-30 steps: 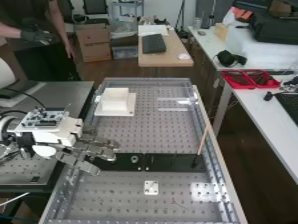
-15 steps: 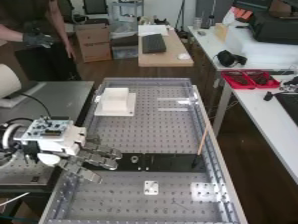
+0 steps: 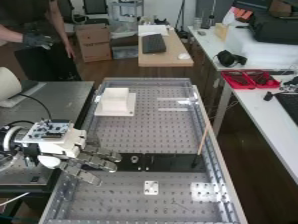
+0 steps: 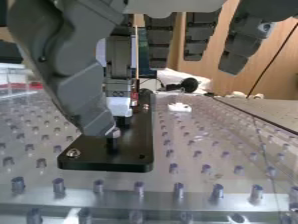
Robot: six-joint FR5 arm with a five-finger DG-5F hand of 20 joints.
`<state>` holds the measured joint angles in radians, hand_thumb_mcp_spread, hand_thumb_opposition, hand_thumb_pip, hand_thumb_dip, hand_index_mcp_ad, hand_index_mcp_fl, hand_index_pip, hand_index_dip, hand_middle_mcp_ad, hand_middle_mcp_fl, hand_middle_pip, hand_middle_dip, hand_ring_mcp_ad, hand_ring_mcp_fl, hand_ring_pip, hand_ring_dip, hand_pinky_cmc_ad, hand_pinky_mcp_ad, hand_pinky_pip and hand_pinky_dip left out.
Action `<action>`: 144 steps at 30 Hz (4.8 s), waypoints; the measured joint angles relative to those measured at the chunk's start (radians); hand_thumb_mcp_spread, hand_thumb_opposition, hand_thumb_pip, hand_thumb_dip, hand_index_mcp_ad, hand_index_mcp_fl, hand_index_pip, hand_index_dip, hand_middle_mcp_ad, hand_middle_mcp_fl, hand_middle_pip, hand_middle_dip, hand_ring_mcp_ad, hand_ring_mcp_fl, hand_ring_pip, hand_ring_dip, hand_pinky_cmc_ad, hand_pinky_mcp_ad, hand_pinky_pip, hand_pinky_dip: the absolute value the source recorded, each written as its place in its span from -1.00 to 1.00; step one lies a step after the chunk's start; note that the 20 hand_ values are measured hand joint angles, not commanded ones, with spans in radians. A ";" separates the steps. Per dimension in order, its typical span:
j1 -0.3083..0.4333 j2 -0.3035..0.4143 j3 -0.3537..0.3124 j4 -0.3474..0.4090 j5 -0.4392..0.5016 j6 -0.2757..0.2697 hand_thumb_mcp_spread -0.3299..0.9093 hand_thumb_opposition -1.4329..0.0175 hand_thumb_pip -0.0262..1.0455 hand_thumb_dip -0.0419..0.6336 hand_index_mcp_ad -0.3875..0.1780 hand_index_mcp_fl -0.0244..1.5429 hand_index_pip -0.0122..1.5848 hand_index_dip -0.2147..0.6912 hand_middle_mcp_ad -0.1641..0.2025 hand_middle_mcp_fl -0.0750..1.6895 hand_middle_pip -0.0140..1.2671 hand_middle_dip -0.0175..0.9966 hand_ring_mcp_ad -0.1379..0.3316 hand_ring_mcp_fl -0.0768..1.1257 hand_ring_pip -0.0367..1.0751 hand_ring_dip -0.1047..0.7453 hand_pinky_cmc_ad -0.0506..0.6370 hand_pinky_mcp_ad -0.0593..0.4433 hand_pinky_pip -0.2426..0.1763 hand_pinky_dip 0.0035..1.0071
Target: Grab the smaller nut and place it in the white container
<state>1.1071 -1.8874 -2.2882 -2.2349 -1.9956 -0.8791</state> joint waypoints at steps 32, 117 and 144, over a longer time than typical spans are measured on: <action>0.006 -0.010 0.017 -0.034 0.000 -0.100 0.18 -0.21 0.49 -0.22 -0.20 -0.92 0.96 -0.06 0.17 -0.86 -0.79 -0.53 0.17 -0.88 -0.78 -0.54 0.17 0.41 -0.04 -0.65; 0.014 -0.023 0.032 -0.033 0.009 -0.086 0.17 -0.22 0.32 -0.22 -0.15 -0.63 0.95 -0.08 0.17 -0.85 -0.79 -0.53 0.14 -0.87 -0.78 -0.52 0.12 0.37 0.04 -0.65; 0.023 0.001 0.041 -0.051 0.007 -0.079 0.17 -0.29 0.29 -0.23 -0.15 -0.55 0.95 -0.06 0.16 -0.85 -0.79 -0.53 0.13 -0.88 -0.75 -0.52 0.12 0.37 0.10 -0.65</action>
<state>1.1301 -1.8864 -2.2476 -2.2857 -1.9888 -0.9583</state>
